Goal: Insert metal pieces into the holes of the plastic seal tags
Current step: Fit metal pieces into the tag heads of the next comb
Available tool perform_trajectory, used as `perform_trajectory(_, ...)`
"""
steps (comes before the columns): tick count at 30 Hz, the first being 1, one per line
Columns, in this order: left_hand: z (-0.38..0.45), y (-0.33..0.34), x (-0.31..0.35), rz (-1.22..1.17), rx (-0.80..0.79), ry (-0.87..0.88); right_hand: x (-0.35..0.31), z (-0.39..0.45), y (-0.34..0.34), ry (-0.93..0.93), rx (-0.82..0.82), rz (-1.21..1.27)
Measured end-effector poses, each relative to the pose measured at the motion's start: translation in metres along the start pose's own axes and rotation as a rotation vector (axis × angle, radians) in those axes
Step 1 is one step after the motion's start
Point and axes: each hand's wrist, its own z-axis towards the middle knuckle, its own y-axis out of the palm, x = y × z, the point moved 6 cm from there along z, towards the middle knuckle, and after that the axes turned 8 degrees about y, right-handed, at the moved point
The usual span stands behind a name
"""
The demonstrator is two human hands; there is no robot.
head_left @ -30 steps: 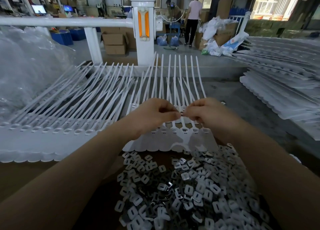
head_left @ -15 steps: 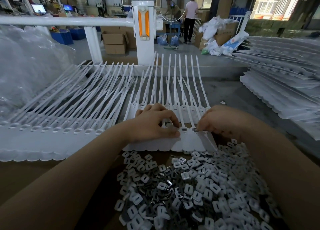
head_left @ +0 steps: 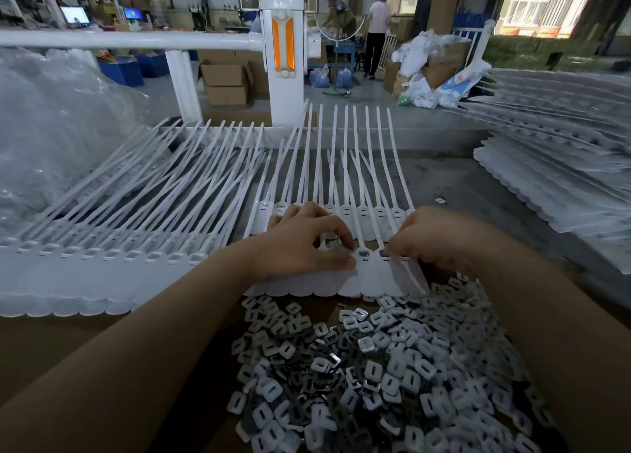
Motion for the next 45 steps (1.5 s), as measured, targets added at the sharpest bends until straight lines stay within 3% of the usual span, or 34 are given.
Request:
perform_trajectory(9,-0.001,0.001,0.002,-0.003,-0.002,0.019,0.003,0.000,-0.001,-0.016,-0.046,0.071)
perform_trajectory(13,0.000,0.000,0.006,0.034,0.045,0.035,-0.012,-0.011,-0.001,-0.215,0.025,0.001)
perform_trajectory(15,0.001,0.001,0.010,0.065,0.070,0.044,-0.028,-0.026,0.003,-0.411,-0.067,-0.022)
perform_trajectory(18,0.000,0.001,0.014,0.059,0.090,0.063,-0.047,-0.056,0.024,-0.615,-0.361,-0.090)
perform_trajectory(23,0.002,0.000,0.016,0.107,0.066,0.078,-0.066,-0.086,0.056,-0.825,-0.473,-0.248)
perform_trajectory(29,0.003,0.000,0.016,0.112,0.054,0.080,-0.073,-0.095,0.069,-0.884,-0.379,-0.365)
perform_trajectory(45,0.004,0.002,0.016,0.058,0.065,0.102,-0.069,-0.096,0.073,-0.843,-0.473,-0.412)
